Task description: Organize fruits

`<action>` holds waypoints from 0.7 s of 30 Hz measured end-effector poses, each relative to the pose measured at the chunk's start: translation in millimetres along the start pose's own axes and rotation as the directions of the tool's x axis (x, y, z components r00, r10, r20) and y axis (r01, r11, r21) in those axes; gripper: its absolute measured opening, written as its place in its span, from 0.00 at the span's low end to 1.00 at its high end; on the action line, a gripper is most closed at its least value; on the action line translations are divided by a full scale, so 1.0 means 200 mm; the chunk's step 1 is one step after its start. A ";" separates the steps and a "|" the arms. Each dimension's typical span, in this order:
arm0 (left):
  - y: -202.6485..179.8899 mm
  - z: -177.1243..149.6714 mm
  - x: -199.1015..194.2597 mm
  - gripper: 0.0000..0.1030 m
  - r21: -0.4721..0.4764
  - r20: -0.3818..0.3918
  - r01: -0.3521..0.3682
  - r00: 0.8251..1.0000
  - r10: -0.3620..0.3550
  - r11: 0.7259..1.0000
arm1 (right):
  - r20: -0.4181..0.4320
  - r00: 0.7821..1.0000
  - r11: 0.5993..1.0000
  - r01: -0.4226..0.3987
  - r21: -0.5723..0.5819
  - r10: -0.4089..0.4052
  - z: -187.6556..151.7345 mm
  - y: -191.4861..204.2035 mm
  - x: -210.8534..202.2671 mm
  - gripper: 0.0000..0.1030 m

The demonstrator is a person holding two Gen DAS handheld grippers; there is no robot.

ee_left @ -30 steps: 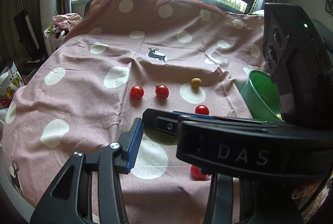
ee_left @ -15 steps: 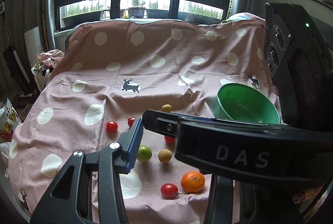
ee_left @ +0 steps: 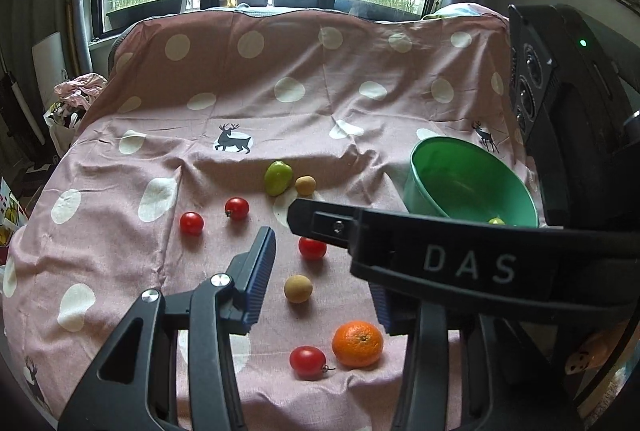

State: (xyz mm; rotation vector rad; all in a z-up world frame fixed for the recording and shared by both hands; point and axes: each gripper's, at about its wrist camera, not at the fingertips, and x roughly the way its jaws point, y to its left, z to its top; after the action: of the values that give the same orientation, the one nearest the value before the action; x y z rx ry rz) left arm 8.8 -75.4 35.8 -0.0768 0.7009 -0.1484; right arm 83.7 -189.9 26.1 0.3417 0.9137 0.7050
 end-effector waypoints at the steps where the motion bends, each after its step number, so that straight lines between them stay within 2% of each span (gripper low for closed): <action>1: 0.01 0.00 0.01 0.42 0.001 -0.011 -0.013 1.000 0.013 1.000 | 0.008 1.000 1.000 0.027 -0.002 -0.027 0.00 -0.01 0.00 0.35; 3: 0.04 0.03 0.04 0.42 -0.001 -0.038 -0.018 0.999 0.018 1.000 | 0.024 0.998 0.998 0.055 0.005 -0.055 0.01 -0.02 0.00 0.35; 5: 0.08 0.06 0.06 0.42 -0.010 -0.058 -0.019 0.998 0.018 1.000 | 0.040 0.998 0.999 0.046 0.026 -0.047 0.02 -0.05 -0.01 0.35; 12: 0.30 0.13 0.20 0.42 -0.097 -0.066 -0.072 0.996 0.066 0.993 | 0.047 0.994 0.991 0.093 0.101 -0.099 0.06 -0.16 0.01 0.35; 18: 0.49 0.08 0.36 0.41 -0.213 -0.140 -0.068 0.989 0.038 0.975 | -0.013 0.993 0.988 0.115 0.099 -0.114 0.11 -0.17 0.18 0.41; 21: 0.54 0.06 0.40 0.41 -0.266 -0.160 -0.031 0.987 -0.013 0.963 | -0.027 0.979 0.975 0.203 0.087 -0.201 0.15 -0.17 0.25 0.41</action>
State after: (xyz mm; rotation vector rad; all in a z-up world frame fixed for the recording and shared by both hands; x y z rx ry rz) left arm 88.9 17.3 -20.1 -0.3242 0.8793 -0.0501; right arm 143.1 -179.2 -5.6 0.3169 0.9840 0.4812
